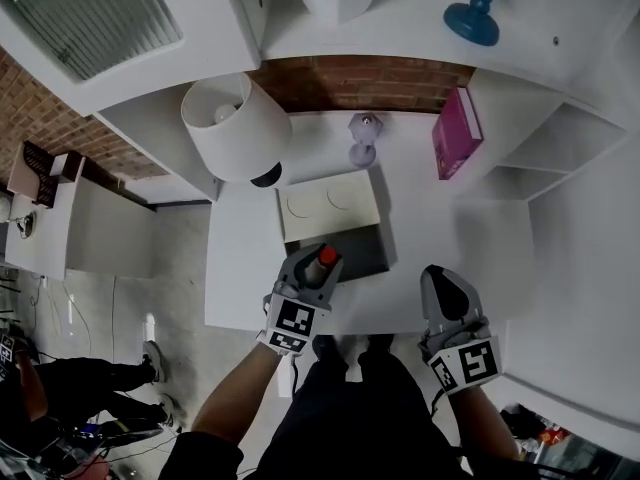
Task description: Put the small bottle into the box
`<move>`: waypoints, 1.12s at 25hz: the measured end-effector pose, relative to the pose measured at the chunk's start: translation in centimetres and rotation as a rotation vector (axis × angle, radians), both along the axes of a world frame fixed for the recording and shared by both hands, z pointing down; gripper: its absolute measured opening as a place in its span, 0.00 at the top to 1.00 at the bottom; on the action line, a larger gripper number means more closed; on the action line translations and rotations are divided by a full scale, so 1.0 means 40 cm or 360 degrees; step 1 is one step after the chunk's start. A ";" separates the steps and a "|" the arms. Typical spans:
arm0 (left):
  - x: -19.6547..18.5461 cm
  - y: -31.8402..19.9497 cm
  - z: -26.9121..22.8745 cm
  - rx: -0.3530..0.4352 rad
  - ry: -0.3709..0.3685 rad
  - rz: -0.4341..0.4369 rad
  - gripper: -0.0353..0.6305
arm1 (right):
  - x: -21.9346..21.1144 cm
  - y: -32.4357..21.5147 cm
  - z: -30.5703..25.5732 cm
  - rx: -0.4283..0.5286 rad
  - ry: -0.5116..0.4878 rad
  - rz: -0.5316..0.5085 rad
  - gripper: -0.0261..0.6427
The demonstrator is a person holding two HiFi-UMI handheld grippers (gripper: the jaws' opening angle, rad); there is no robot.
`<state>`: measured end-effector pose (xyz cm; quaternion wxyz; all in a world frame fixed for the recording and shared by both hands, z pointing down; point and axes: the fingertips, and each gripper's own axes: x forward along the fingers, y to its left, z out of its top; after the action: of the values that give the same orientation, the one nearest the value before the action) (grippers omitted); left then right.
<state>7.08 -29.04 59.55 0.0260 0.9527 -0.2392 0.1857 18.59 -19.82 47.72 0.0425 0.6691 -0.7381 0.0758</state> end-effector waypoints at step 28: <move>0.045 0.005 0.234 -0.0125 -0.0192 -0.0018 0.64 | -0.004 -0.051 0.063 -0.0051 -0.0102 -0.0040 0.96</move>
<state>8.88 -28.83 68.89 0.0500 0.9366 -0.2384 0.2519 18.41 -21.85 50.24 0.0306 0.6563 -0.7461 0.1086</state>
